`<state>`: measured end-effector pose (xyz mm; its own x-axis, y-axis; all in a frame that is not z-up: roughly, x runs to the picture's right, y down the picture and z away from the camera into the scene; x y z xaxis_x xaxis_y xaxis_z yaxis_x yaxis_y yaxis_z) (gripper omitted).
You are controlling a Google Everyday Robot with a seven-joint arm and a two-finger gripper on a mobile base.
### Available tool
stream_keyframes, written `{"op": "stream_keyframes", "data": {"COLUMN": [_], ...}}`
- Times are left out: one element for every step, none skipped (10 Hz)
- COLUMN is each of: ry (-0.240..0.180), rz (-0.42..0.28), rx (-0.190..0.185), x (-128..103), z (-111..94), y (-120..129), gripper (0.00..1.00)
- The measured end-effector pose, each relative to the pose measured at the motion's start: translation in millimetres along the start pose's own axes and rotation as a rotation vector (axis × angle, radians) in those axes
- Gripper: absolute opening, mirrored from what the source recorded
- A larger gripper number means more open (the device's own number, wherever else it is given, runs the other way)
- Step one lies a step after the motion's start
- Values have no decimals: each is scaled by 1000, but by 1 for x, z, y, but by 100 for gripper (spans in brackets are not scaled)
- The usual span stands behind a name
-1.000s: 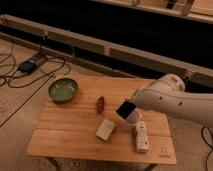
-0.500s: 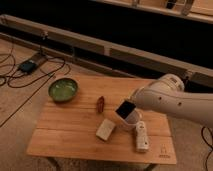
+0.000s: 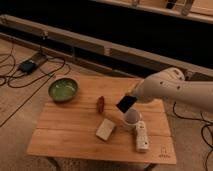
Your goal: Place the eraser in the ceramic cup
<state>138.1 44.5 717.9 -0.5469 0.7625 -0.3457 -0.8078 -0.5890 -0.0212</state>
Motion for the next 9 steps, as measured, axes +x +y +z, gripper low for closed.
{"op": "stream_keyframes", "data": {"ry": [42, 71, 117, 147, 178, 186, 191, 193, 196], "rz": [-19, -32, -53, -68, -83, -83, -79, -70, -62], "rx": [-3, -3, -2, -1, -2, 1, 0, -1, 0], "x": [5, 9, 15, 21, 26, 26, 26, 24, 22], "z": [8, 15, 27, 35, 41, 45, 48, 49, 49], "y": [16, 31, 57, 75, 94, 106, 117, 120, 119], "gripper": [0, 0, 0, 0, 0, 0, 0, 0, 0]}}
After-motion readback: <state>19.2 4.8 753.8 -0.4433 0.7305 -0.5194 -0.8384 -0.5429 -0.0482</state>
